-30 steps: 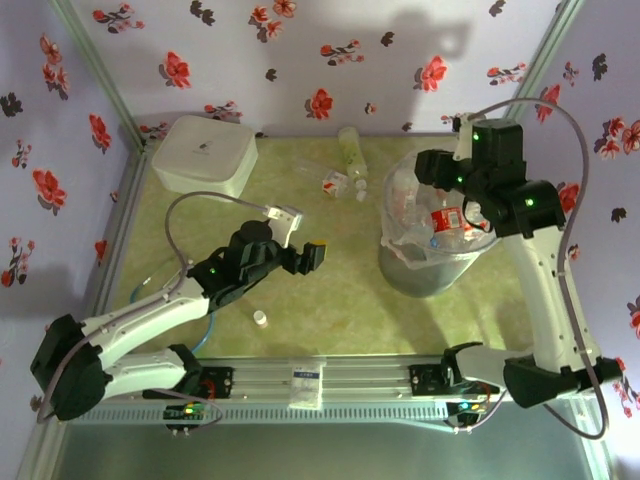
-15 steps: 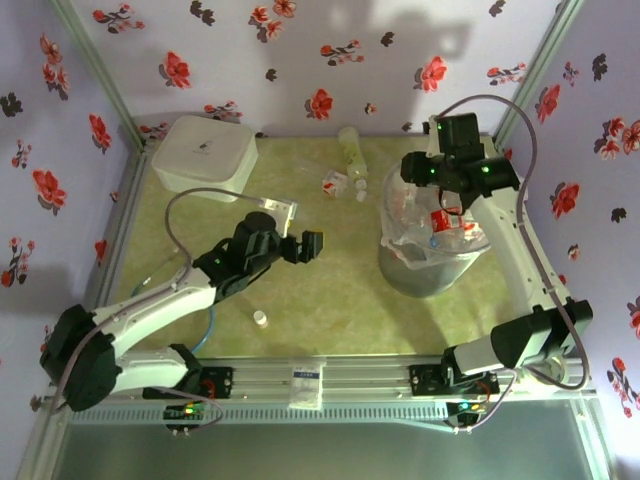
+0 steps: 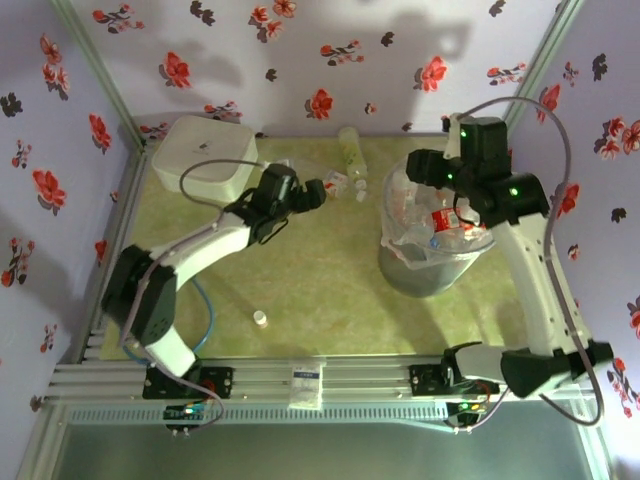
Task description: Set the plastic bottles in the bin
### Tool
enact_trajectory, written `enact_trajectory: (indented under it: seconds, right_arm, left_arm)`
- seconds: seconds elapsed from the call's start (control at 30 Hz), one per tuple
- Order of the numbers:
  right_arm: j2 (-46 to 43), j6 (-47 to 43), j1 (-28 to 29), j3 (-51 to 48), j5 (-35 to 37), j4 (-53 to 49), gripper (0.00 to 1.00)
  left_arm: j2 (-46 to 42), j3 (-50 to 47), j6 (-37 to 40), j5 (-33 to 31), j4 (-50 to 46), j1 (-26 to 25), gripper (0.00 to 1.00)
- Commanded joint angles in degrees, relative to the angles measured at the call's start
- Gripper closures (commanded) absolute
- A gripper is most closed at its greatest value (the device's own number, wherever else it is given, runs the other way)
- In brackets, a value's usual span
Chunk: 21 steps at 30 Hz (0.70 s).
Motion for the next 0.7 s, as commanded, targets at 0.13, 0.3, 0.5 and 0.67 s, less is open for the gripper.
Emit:
enact_trajectory:
  seconds: [0.13,0.3,0.5,0.67]
  right_arm:
    - [-7.96,2.72,-0.20,-7.68,3.90,-0.85,0.18]
    - [-10.69,2.53,-0.17,-10.83,5.44,-1.69,0.16]
    - [-12.26,2.53,-0.17,-13.01,5.64,-0.54,0.16]
    - [-13.04,2.90,-0.21,-13.53,5.27,-0.84,0.17]
  left_arm:
    - [19.61,25.09,-12.30,0.98,-16.64,0.78,0.08]
    - [28.07,36.54,-15.82,2.61,-24.42,0.41,0.10]
    - [35.65,44.68,-18.26,2.39,-29.42,-0.49,0.10]
    - [42.69,52.25,-17.09,2.66,-30.66,-0.76,0.10]
